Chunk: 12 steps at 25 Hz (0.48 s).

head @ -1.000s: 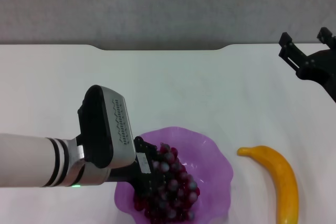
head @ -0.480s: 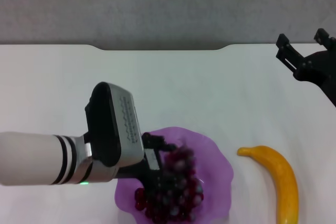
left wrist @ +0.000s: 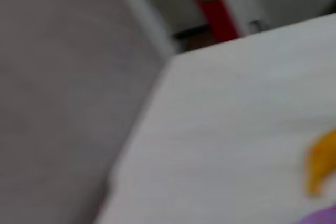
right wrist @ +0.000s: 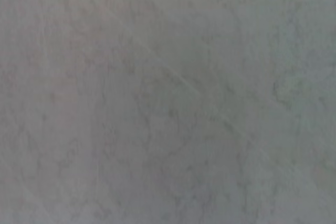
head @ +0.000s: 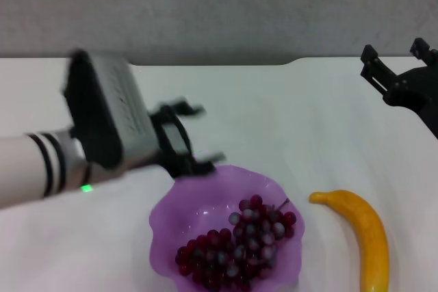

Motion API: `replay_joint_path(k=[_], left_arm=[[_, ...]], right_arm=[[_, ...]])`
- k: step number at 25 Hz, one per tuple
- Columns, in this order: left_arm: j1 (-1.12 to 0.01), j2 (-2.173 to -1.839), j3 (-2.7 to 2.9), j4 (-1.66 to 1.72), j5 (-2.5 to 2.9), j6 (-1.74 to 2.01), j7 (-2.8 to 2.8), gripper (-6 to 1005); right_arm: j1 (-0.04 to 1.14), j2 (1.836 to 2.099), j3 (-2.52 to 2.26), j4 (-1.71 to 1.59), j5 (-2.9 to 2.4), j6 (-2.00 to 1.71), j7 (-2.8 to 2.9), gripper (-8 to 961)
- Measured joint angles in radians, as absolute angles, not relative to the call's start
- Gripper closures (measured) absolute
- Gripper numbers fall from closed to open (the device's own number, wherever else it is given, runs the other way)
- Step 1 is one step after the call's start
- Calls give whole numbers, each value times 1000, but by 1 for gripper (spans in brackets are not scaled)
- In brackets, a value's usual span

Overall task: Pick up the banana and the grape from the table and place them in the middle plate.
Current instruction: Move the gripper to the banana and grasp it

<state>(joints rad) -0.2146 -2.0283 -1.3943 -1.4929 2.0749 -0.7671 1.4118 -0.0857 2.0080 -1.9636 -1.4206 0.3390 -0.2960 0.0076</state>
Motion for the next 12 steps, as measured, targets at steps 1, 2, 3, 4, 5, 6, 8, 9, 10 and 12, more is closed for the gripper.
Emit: replay_joint_path(k=[1, 2, 3, 4, 5, 6, 8, 9, 10, 12], left_arm=[[-212, -2029, -1411, -1489, 2074, -728, 1412, 153], [-211, -2029, -1425, -1481, 2072, -690, 1412, 143], [-212, -2030, -1437, -1471, 2070, -652, 1413, 134], [-213, -2030, -1445, -1458, 2070, -611, 1416, 134], [-215, -2030, -1450, -1446, 2069, -575, 1421, 134], [-217, -2030, -1453, -1436, 2069, -549, 1426, 134], [-221, -2030, -1460, -1400, 2067, -457, 1446, 134], [-222, -2030, -1462, -1383, 2067, -422, 1449, 134], [-222, -2030, -1463, -1372, 2067, -396, 1450, 135], [-226, -2030, -1466, -1339, 2066, -330, 1451, 135]], right_arm=[[-85, 2008, -1963, -1420, 339, -296, 8, 102], [-85, 2008, -1963, -1420, 339, -296, 8, 102], [-84, 2008, -1962, -1420, 339, -296, 8, 102], [-83, 2008, -1962, -1420, 340, -296, 8, 102], [-81, 2008, -1961, -1418, 340, -296, 8, 102], [-77, 2008, -1961, -1414, 341, -297, 8, 102], [-67, 2008, -1960, -1402, 343, -297, 8, 102], [-61, 2008, -1960, -1394, 345, -297, 9, 102], [-54, 2008, -1960, -1388, 347, -297, 10, 102], [-46, 2008, -1960, -1377, 348, -296, 13, 102]])
